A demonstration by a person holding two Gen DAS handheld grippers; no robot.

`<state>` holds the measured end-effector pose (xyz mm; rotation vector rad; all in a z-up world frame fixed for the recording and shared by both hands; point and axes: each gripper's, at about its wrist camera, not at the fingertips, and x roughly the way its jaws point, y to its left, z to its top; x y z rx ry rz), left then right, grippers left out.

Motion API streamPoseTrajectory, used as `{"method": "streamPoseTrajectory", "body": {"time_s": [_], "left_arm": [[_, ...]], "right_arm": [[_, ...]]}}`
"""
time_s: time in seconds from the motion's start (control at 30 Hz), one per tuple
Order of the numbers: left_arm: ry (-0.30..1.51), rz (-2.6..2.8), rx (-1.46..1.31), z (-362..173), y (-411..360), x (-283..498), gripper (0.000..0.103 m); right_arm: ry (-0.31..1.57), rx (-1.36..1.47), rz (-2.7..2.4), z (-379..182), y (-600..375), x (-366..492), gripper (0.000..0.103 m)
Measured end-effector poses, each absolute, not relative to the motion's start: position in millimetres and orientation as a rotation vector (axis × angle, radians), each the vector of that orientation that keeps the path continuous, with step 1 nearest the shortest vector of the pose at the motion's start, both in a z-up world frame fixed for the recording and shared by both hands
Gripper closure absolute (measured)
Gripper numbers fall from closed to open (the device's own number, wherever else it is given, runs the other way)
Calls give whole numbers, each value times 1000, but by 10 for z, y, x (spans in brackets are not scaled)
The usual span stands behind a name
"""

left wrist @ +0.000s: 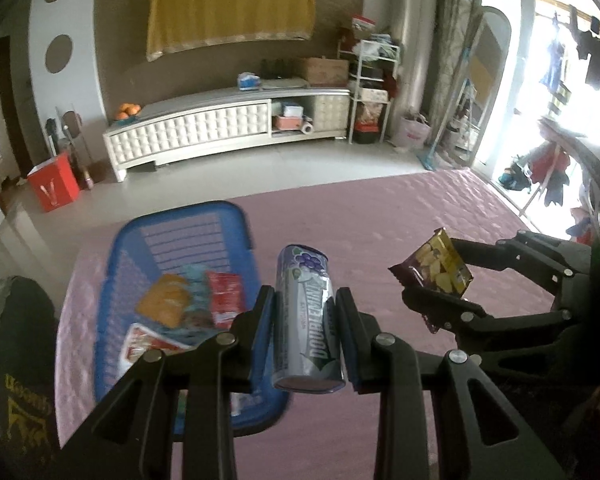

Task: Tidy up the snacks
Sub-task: 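Carry the blue can and chip bag with both grippers over the basket, then open the left gripper to drop the blue can into the basket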

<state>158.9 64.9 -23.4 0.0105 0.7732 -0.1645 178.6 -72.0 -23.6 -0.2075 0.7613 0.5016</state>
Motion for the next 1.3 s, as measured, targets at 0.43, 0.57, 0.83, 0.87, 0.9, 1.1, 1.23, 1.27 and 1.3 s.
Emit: {"method": "streamPoseTrajectory", "body": {"time_s": [0.43,0.57,0.83,0.87,0.9,1.1,1.23,1.27,1.3], "left_arm": [[799,-87,-37,-312,1389,1614,75],[819,-76,-55,-415,1517,1698,75],[881,-75,-81,-704,1727,1926,75],[892,-77,-86,-768,1738,1947,75],[900,-79,-89,-813,1756,1958,75],[950,-86,-92,-1082,1792,2018,74],[963,-77,-75,-1176,1796,2055,74],[970,-76,-59,-1179,1770,2058,74],[979,-76,-48,-1192,1757,2070,74]], "right_arm": [[780,-245,614,-298,18,1943,42],[788,-275,635,-341,185,2030,42],[824,-294,653,-493,441,2190,42],[827,-295,652,-506,445,2201,42],[831,-297,650,-528,449,2218,42],[861,-315,631,-624,458,2271,42],[875,-315,629,-655,410,2276,42],[876,-312,633,-655,397,2272,42],[877,-311,635,-657,388,2272,42]]}}
